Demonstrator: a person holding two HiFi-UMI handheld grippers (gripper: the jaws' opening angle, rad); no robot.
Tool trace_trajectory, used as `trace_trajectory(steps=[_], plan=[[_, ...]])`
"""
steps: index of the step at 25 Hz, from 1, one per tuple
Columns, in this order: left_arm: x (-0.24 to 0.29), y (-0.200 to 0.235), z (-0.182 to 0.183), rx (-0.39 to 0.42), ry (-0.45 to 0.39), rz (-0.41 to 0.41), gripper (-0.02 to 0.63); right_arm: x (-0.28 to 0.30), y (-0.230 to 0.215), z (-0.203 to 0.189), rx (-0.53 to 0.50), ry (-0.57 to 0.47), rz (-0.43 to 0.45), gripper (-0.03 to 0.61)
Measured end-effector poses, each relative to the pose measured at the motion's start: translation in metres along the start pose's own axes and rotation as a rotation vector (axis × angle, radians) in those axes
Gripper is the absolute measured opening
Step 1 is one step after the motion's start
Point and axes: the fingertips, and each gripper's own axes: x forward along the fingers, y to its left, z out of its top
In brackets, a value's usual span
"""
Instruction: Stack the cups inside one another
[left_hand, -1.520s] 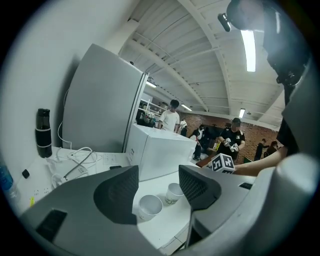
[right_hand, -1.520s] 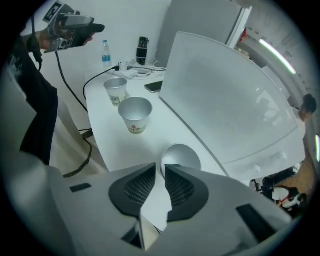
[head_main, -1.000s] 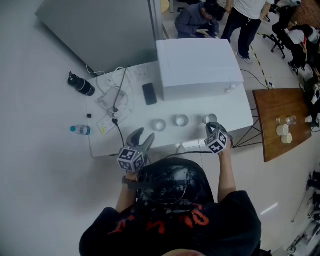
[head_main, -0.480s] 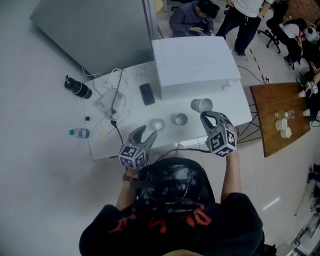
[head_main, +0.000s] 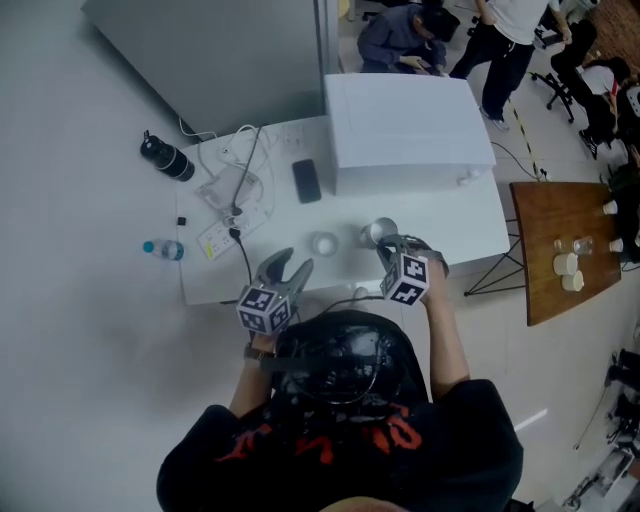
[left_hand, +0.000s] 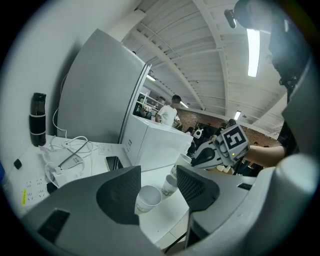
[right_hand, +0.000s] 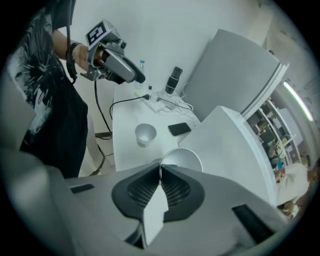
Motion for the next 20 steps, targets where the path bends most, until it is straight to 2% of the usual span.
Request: trace_trajectory(steps=[7,9,11,16,20], plan=[[-0.006,0.001,-0.003,-0.008,-0.006,0.018,0.229,0.028,0.006,0.000,0.038,0.050,0.037,0.020],[-0.007,0.001,-0.005,-0.011,-0.003,0.020,0.229,0.035,0.012,-0.004,0.061,0.061,0.078,0.021],[-0.008,0.001,-0.006,-0.012,-0.001,0.020,0.229,0.037,0.017,-0.005,0.089,0.047,0.118,0.026],[-0.007,-0.002,-0.009,-0.013,0.008,0.012,0.229,0.041,0.026,-0.015,0.152,-0.011,0.148,0.040],[-0.003,-0.004,-0.007,-0.008,0.014,0.003,0.229,0.037,0.027,-0.019,0.163,-0.032,0.147,0.040]])
